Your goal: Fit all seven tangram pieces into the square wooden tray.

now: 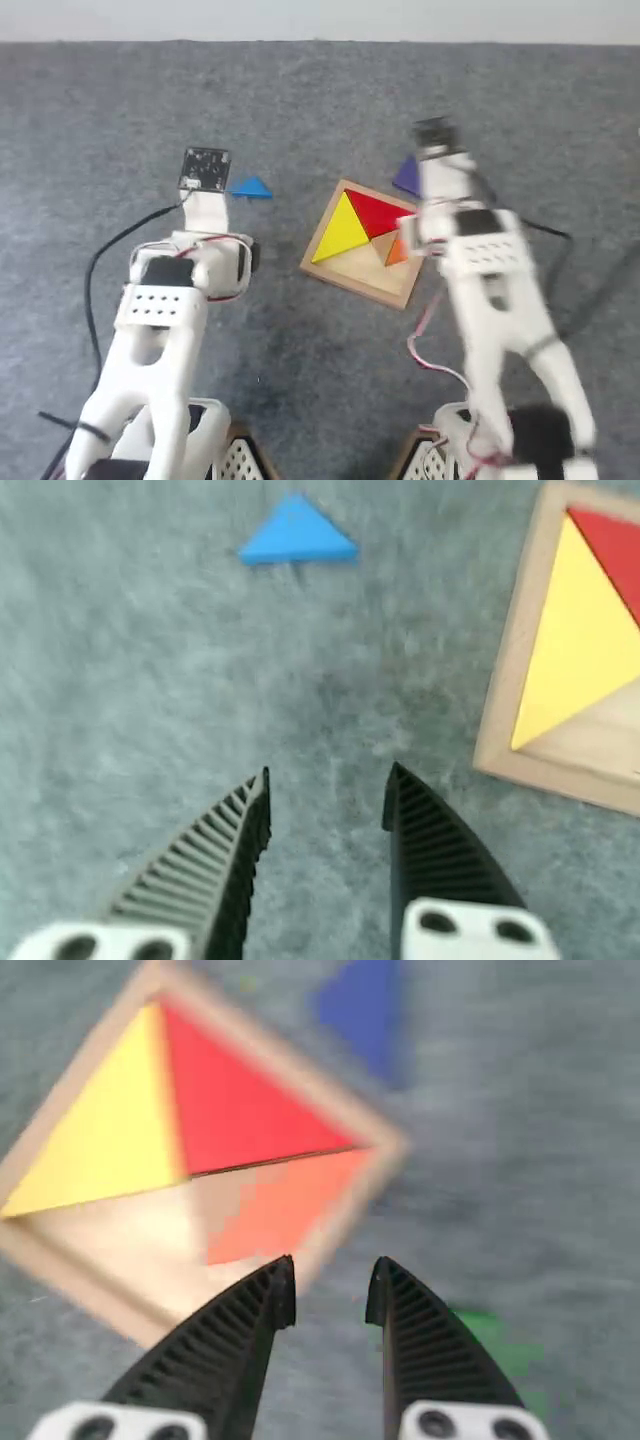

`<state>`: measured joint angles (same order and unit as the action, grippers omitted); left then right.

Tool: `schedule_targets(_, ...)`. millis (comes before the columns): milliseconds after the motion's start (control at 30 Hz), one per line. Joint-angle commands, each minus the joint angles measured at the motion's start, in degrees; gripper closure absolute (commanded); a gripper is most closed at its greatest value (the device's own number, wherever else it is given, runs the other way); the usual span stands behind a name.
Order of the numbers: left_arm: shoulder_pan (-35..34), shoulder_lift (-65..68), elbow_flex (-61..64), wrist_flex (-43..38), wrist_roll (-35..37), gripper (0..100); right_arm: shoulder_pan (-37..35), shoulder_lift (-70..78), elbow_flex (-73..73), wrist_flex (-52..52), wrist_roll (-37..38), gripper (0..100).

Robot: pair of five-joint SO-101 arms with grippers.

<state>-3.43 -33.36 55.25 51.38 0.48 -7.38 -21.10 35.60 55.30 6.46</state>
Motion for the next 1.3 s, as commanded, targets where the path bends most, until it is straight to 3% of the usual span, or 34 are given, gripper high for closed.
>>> schedule_targets(0, -0.7, -0.09, -7.69, 5.45, -2.9, 81, 6.9, -10.86, 0.26, 3.74, 6.51, 86.1)
schedule_targets(267, -0.97, 1.76, -16.66, 12.66, -3.87, 74, 9.1, -11.82, 12.31, 2.51, 15.56, 85.7)
schedule_targets(567, -6.07, 23.38, -27.65, 12.75, 1.05, 74, 10.68, -11.21, 13.63, 4.35, 16.88, 81.5)
schedule_targets(700, -6.77, 26.02, -27.56, 10.11, 4.75, 74, 16.22, -11.21, 13.54, 4.18, 24.62, 72.4)
schedule_targets(800, -6.68, 25.32, -26.24, 8.53, 5.36, 74, 16.4, -11.03, 13.54, 4.53, 30.24, 71.0)
schedule_targets(1100, -6.77, 24.53, -21.05, 5.8, 5.19, 74, 7.87, 4.44, 13.19, 2.68, 29.89, 71.0)
schedule_targets(1267, -6.51, 24.53, -20.62, 5.63, 5.01, 74, 6.46, 11.56, 9.76, -2.86, 23.12, 71.0)
